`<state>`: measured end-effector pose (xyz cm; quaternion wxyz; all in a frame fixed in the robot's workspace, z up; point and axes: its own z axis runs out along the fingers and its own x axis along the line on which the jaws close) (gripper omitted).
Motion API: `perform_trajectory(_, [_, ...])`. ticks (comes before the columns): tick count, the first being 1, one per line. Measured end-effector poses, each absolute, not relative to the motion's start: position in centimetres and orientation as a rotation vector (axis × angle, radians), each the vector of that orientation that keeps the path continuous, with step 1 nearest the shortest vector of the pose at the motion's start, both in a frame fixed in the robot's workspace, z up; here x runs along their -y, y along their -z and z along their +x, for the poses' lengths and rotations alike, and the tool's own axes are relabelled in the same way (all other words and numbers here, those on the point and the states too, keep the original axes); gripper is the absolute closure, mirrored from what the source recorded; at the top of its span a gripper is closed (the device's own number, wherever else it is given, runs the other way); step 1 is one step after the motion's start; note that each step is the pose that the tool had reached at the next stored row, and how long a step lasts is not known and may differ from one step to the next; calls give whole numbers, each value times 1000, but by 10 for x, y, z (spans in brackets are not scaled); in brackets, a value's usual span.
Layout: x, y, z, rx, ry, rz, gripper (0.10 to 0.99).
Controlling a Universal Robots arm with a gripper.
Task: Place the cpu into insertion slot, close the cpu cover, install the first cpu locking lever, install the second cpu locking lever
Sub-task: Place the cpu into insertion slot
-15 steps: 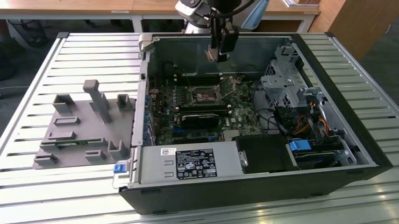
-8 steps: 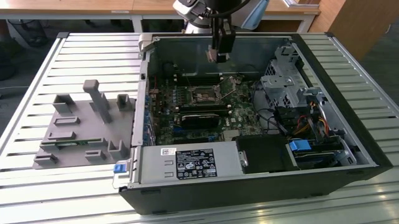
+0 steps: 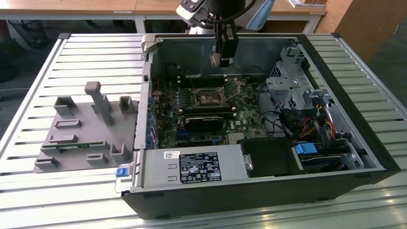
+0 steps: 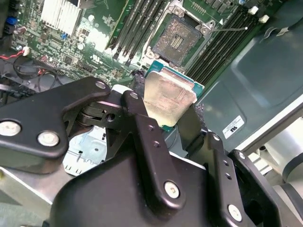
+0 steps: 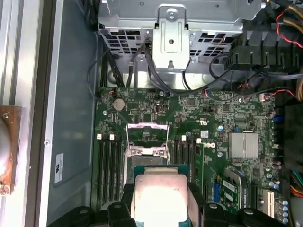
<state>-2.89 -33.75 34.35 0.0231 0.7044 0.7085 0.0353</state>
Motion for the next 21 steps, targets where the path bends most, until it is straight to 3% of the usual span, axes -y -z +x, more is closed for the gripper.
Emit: perform_trajectory(21, [335, -312, -30, -2223, -109, 2155, 557])
